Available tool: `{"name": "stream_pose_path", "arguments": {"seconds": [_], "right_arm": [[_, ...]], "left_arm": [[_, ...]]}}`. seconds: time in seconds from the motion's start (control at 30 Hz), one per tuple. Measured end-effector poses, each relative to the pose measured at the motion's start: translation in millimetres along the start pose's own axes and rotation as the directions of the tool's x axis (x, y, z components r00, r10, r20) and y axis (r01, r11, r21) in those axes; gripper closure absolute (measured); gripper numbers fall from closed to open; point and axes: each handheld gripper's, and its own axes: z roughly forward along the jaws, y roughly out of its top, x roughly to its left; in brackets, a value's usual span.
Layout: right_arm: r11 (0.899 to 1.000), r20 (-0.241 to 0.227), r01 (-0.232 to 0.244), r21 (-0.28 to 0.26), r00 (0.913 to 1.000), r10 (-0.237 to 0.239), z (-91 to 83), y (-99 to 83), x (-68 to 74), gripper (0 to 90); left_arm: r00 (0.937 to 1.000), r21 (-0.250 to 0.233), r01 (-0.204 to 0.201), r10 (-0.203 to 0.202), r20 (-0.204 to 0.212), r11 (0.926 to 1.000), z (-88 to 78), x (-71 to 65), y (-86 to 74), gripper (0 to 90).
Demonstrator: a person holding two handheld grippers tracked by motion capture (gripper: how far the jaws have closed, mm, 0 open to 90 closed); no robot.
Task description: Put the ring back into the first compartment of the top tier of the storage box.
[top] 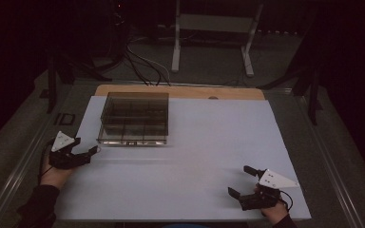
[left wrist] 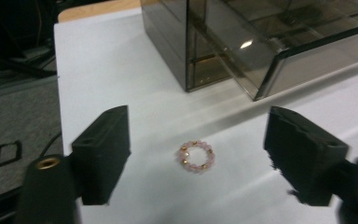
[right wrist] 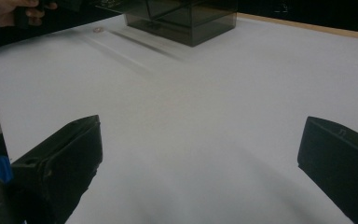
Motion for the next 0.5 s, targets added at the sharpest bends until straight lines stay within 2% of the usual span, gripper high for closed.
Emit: {"name": "stream_pose_path", "arguments": {"seconds": [0.07,0.17,0.23,0.37,0.5], "right_arm": [[1.0,0.0,0.0,0.0,1.0,0.0,0.0,0.0,-0.1,0.0],[1.0,0.001,0.0,0.002,1.0,0.0,0.2,-0.1,0.0,0.0],[1.0,0.001,0.001,0.003,1.0,-0.001,0.4,0.0,0.1,0.0],[1.0,0.001,0.0,0.003,1.0,0.0,0.4,-0.1,-0.1,0.0],[1.0,0.001,0.001,0.003,1.0,-0.001,0.1,0.0,0.4,0.0]], "left_arm": [[1.0,0.012,-0.005,0.005,-0.009,0.9999,2.3,-0.6,0.2,32.1],[0.9999,0.031,-0.008,0.008,-0.011,0.9995,5.0,-0.7,0.5,34.6],[0.9996,0.067,-0.005,0.007,-0.026,0.9977,10.7,0.5,0.2,40.7],[0.9993,0.093,0.005,-0.001,-0.037,0.9956,14.8,1.8,-0.3,46.4],[0.9995,0.107,0.012,-0.008,-0.031,0.9942,18.6,2.8,-1.0,54.9]]}}
